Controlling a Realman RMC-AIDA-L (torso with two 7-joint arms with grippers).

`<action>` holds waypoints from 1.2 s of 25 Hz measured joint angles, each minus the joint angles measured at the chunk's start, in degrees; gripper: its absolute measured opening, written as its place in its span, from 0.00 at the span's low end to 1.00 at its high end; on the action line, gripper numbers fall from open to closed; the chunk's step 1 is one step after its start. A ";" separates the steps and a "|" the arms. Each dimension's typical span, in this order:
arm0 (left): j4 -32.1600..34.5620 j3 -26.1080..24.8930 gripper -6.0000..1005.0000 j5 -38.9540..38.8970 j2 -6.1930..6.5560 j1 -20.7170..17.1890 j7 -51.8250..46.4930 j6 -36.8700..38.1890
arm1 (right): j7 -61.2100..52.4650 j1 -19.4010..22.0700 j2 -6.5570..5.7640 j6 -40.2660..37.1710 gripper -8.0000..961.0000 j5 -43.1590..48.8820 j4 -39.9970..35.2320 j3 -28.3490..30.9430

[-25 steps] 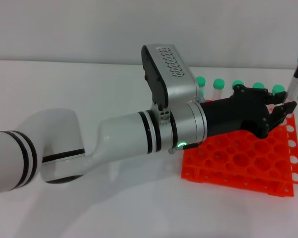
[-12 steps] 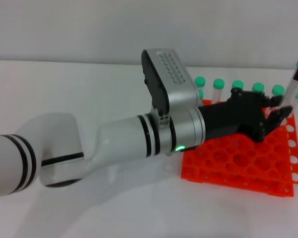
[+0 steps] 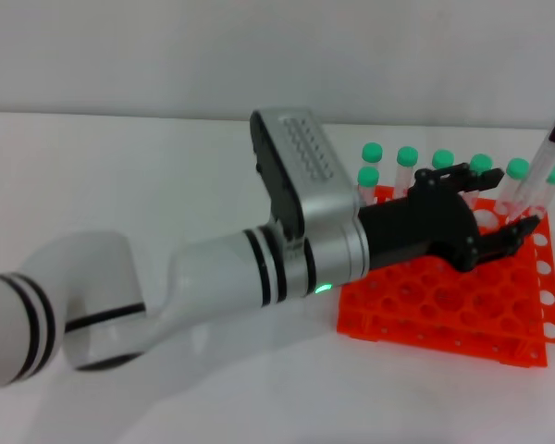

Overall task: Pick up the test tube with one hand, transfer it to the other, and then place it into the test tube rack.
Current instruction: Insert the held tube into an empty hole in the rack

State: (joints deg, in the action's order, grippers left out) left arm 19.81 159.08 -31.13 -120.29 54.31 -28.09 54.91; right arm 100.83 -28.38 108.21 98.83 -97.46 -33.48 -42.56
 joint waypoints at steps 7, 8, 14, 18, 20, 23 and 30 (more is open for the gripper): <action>4.26 -5.28 0.71 -0.22 0.01 -9.32 9.13 0.23 | 0.71 0.37 -0.09 -0.62 0.27 -0.03 0.00 3.53; 4.31 -5.75 0.73 -0.31 0.01 -10.26 9.60 0.31 | 0.76 0.39 -0.11 -0.66 0.27 -0.07 0.00 3.93; 5.62 -11.86 0.85 -0.72 0.03 -23.01 19.32 4.34 | 2.91 -0.33 1.63 -1.93 0.26 -0.13 -0.01 4.73; 5.58 -15.84 0.89 -4.52 0.06 -32.79 24.28 12.29 | 6.81 -1.62 4.76 -2.58 0.26 0.11 -0.02 4.14; 4.48 -16.33 0.89 -8.84 0.29 -36.36 24.46 16.43 | 8.89 -2.32 6.28 -4.00 0.26 0.33 0.02 3.48; 1.42 -16.40 0.88 -15.08 0.36 -39.38 24.33 20.81 | 12.45 -3.43 7.38 -7.83 0.26 -0.27 1.89 -0.03; -1.61 -16.23 0.88 -21.57 0.34 -41.60 23.70 22.35 | 21.19 -7.15 7.67 -13.61 0.26 -3.02 11.37 -4.29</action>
State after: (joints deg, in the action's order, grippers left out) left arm 18.21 142.85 -52.70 -119.95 12.71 -4.39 77.26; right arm 122.02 -35.53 115.88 85.22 -100.49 -22.11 -46.85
